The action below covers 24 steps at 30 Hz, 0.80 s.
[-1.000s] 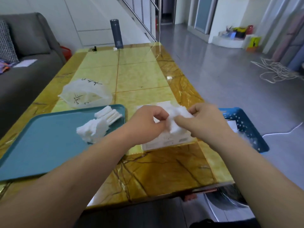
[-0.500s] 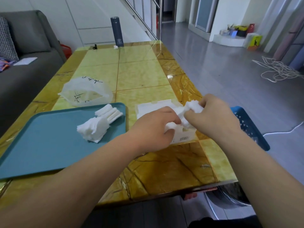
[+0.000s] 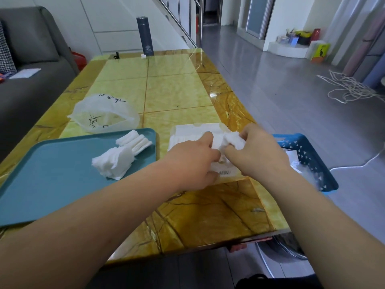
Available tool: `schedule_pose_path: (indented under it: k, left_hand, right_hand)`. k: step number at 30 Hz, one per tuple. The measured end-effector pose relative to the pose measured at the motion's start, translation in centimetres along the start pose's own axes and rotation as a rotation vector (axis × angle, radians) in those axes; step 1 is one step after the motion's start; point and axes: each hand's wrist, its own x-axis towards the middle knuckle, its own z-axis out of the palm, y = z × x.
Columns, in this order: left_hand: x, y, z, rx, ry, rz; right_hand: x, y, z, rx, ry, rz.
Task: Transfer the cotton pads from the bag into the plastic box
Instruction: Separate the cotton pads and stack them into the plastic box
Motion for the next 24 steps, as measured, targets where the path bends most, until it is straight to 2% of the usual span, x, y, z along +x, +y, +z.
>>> schedule_pose_path:
  k: [3,6,10,13,17,24]
  left_hand:
    - [0.3,-0.8,0.5,-0.083,0.032,-0.047]
    - [0.4,-1.0,1.0,-0.154,0.033,0.008]
    - [0.1,-1.6,0.5,-0.316,0.022,-0.082]
    - [0.2,-1.6,0.6,-0.362,0.049,-0.078]
    - [0.2,-2.0,1.1,-0.47,0.14,-0.091]
    - [0.0,-2.2,2.1,-0.537,0.215,-0.099]
  right_hand:
    - [0.0,-0.4,0.4,-0.025,0.007,-0.024]
    - [0.0,-0.9,1.0,0.054,-0.039,-0.022]
    - [0.7,-0.8,1.1,-0.053,-0.036,0.012]
    - [1.1,-1.4,1.5,-0.171,-0.03,0.015]
    - [1.3,-2.2,2.2,-0.316,-0.105,0.028]
    - [1.4,-2.3,3.1,-0.258,-0.213,0.029]
